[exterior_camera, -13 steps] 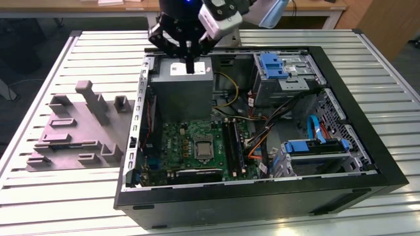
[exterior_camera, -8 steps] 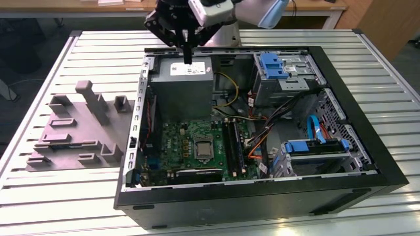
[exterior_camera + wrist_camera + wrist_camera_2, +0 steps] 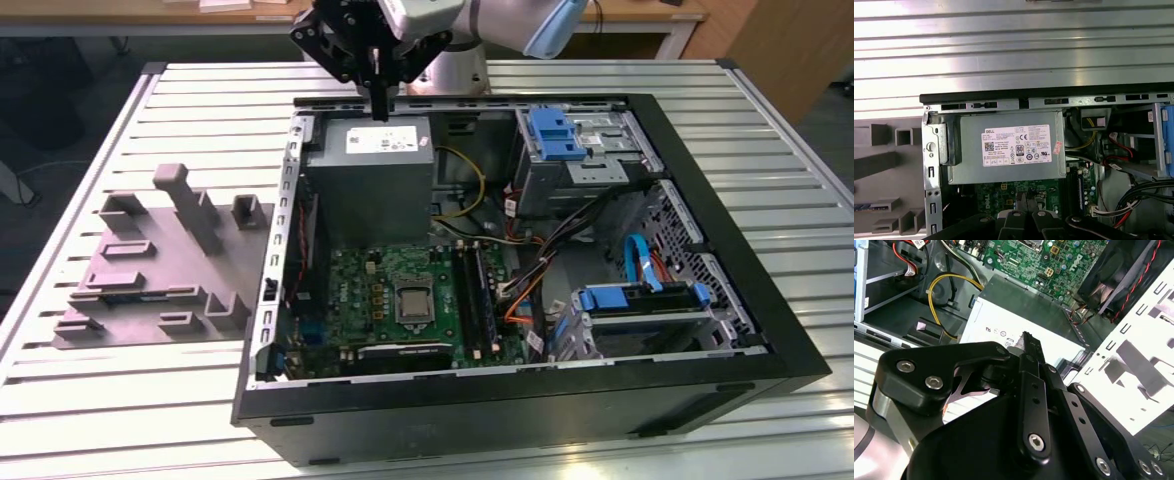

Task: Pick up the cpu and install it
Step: 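Install the first cpu locking lever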

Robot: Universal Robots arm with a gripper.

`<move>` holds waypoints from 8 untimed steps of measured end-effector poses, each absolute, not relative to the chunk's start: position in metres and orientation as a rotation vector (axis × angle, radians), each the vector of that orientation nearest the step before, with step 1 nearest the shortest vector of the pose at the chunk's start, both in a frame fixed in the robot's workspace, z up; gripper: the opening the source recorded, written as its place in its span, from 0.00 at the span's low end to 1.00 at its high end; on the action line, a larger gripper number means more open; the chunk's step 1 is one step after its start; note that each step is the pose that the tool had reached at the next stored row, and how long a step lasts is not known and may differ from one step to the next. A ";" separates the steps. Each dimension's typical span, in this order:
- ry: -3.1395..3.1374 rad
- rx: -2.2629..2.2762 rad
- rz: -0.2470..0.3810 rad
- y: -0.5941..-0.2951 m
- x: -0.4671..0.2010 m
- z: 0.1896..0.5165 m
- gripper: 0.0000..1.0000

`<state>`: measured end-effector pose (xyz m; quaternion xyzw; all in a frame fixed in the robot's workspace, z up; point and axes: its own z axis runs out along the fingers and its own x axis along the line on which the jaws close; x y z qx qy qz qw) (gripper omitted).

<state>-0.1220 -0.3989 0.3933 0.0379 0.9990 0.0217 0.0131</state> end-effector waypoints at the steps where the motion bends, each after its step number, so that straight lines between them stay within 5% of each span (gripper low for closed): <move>1: 3.112 0.118 0.068 -0.399 -0.122 0.393 0.11; 8: 3.112 0.118 0.068 -0.399 -0.122 0.393 0.11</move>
